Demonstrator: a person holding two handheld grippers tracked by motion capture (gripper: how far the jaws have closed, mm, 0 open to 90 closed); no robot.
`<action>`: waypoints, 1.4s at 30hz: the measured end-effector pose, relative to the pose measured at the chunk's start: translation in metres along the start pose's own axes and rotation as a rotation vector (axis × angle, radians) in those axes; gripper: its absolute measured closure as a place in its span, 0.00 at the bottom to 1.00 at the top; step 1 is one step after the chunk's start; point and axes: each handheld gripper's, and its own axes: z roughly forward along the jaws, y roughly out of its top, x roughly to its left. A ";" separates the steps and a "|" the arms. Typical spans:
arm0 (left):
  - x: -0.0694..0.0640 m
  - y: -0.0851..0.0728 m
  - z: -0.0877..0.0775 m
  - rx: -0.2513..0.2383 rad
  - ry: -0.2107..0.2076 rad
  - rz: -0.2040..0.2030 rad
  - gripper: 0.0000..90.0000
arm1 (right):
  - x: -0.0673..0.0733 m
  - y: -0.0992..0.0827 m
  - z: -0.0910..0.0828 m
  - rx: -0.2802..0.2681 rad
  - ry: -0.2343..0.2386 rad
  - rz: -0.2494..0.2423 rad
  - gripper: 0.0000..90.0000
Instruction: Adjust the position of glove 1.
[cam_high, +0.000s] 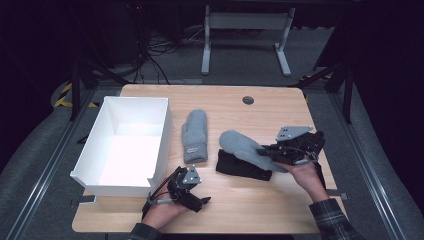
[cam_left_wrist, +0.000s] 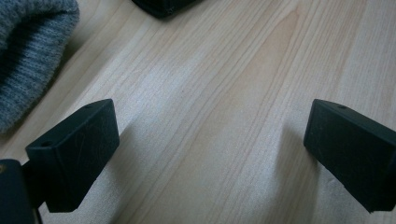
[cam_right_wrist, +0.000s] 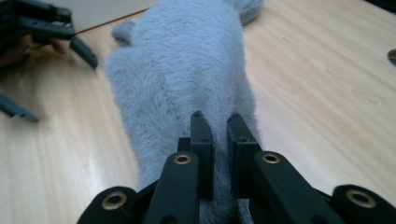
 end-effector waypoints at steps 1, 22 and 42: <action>0.000 0.000 0.000 0.000 0.000 0.001 0.04 | 0.006 -0.003 -0.001 0.004 0.005 -0.001 0.94; 0.001 0.000 0.000 0.000 -0.002 0.003 0.04 | 0.084 -0.042 0.007 0.071 0.119 -0.024 0.94; 0.001 0.000 0.000 0.002 -0.003 0.004 0.04 | 0.072 -0.038 0.002 0.031 0.085 -0.019 0.75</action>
